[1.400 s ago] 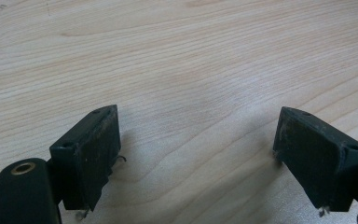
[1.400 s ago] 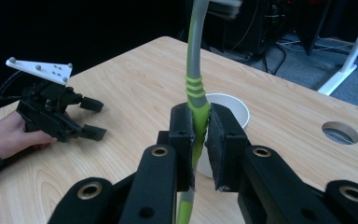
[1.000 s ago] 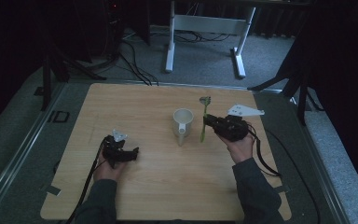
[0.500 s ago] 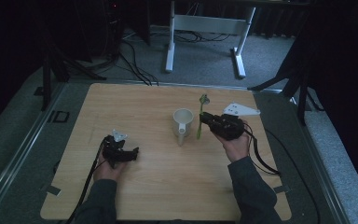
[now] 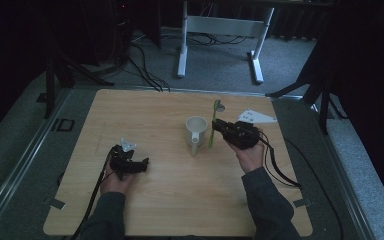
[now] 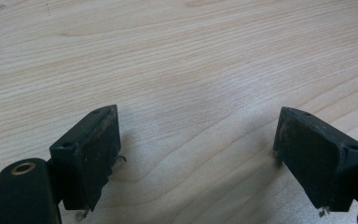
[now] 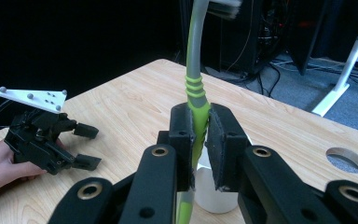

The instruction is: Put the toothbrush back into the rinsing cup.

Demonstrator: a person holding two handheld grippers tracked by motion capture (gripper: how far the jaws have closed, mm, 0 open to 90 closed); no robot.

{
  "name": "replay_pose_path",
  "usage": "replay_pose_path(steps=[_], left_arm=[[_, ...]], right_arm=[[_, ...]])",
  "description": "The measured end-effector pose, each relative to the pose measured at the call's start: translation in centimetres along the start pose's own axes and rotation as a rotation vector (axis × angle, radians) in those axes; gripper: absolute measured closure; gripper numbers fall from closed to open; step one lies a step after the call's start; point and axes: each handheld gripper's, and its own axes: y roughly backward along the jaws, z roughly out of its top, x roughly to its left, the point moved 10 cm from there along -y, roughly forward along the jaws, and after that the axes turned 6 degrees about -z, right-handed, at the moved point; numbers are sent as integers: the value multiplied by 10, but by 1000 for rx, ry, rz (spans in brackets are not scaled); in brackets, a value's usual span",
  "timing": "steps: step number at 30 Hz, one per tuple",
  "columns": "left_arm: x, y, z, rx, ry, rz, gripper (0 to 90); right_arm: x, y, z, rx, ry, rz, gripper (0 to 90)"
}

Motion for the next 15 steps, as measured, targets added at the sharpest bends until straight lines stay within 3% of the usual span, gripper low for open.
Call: replay_pose_path(steps=[15], left_arm=[[0, 0, 0, 0, 0, -1, 151]], right_arm=[[2, -8, 2, -8, -5, -1, 803]])
